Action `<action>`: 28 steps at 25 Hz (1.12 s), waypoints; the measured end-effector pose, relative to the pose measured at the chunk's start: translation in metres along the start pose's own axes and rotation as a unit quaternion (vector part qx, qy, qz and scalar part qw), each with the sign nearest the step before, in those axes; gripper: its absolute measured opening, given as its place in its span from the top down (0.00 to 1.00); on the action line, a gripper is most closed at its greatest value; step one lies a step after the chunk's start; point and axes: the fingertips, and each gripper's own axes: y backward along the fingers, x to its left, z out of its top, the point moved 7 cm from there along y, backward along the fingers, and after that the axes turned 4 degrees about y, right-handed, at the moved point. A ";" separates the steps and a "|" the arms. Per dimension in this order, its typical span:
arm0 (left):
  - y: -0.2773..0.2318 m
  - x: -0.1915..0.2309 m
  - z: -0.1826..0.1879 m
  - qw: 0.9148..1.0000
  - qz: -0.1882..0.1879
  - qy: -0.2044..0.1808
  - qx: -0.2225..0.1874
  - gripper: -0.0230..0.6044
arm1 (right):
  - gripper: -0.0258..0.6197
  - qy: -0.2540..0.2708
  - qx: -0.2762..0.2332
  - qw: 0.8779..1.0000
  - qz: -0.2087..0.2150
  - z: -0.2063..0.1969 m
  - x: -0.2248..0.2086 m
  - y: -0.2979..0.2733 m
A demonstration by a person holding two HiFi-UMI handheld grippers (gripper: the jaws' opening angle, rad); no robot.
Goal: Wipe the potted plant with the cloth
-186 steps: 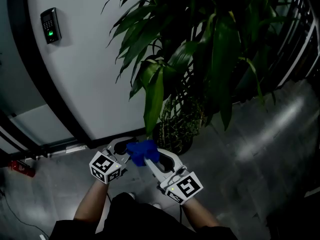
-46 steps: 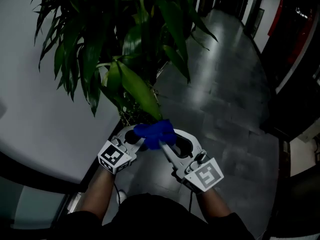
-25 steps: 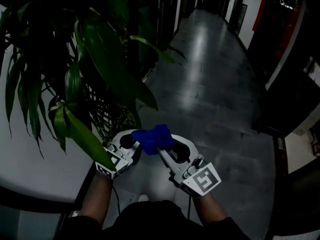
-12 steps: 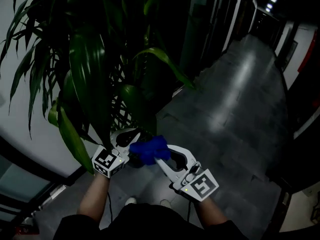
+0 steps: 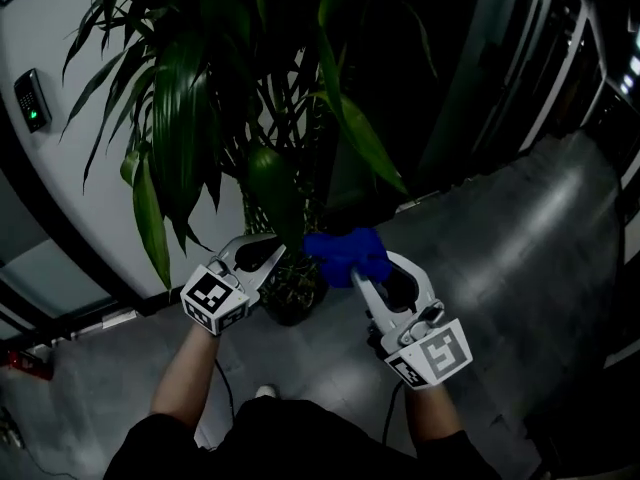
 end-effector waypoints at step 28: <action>-0.013 0.025 0.064 0.998 0.017 -0.052 0.005 0.91 | 0.79 0.030 -0.131 0.989 0.056 0.081 -0.004 -0.104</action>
